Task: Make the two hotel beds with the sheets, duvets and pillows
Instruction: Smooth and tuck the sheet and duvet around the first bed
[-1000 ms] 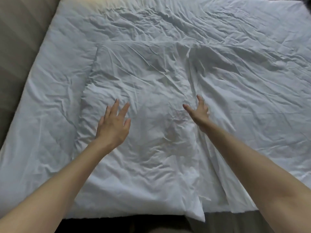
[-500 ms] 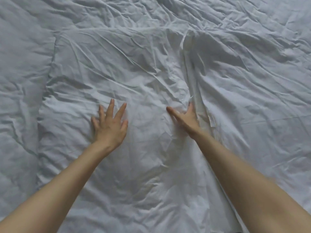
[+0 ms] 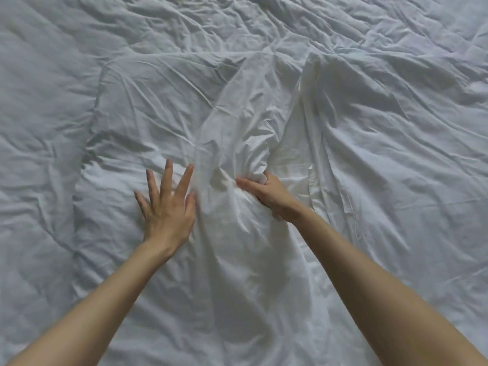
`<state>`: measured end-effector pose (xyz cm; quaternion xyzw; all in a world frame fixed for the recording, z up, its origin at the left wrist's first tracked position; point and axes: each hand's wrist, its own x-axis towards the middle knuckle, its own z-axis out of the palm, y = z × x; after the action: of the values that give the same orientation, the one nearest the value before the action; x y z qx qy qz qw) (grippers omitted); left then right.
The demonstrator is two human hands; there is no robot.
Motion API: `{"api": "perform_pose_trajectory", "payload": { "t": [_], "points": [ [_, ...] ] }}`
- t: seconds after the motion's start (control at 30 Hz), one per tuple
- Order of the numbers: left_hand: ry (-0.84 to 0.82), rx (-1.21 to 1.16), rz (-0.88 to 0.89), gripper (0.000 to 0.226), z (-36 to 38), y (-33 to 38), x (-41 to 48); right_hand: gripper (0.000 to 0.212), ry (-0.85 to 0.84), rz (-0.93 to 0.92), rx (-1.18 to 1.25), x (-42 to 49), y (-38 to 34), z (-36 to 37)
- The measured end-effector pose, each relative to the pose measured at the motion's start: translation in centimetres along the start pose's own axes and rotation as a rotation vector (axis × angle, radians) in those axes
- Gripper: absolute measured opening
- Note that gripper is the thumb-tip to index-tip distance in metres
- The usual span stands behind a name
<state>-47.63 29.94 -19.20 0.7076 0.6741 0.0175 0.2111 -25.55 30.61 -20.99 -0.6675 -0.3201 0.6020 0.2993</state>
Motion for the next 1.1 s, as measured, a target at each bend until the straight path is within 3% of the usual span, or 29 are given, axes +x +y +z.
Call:
{"api": "perform_pose_trajectory", "payload": {
  "t": [0.13,0.2,0.23,0.3,0.37,0.43,0.57,0.7,0.8,0.93,1.1],
  "points": [
    [-0.167,0.124,0.005,0.053,2.1,0.0,0.2,0.094,0.488,0.117,-0.555,-0.3,2.3,-3.3],
    [-0.186,0.125,-0.017,0.052,2.7,-0.2,0.6,0.092,0.693,-0.005,-0.789,-1.3,2.2,-3.4],
    [-0.194,0.117,-0.024,0.051,2.8,-0.3,0.8,0.085,0.708,-0.130,-0.865,-1.4,2.2,-2.9],
    [-0.202,0.111,-0.022,0.051,2.6,-0.8,1.3,0.068,0.515,-0.283,-0.920,-1.7,1.8,-1.1],
    [-0.157,0.133,-0.030,0.051,2.4,-2.0,1.5,0.061,0.211,-0.191,-1.015,-1.4,2.4,0.9],
    [-0.081,0.143,-0.079,0.052,1.8,-3.7,1.6,0.059,0.027,-0.061,-1.092,-0.4,2.8,1.3],
    [-0.073,0.149,-0.181,0.058,0.0,-7.7,1.7,0.055,0.003,0.063,-1.119,1.0,1.0,1.7],
    [-0.006,-0.154,-0.479,0.081,-1.4,-10.8,1.3,0.064,-0.040,0.047,-1.003,-0.5,-0.8,3.8],
    [-0.006,-0.295,-0.659,0.097,-1.5,-12.3,0.7,0.080,-0.099,-0.014,-1.068,-1.5,0.6,5.3],
    [-0.010,-0.350,-0.663,0.109,-0.9,-13.8,0.7,0.086,-0.017,-0.015,-1.144,-0.4,2.4,6.5],
    [0.001,-0.469,-0.690,0.121,-1.1,-15.0,0.6,0.083,-0.042,0.047,-1.200,0.6,1.7,6.9]
  ]
}}
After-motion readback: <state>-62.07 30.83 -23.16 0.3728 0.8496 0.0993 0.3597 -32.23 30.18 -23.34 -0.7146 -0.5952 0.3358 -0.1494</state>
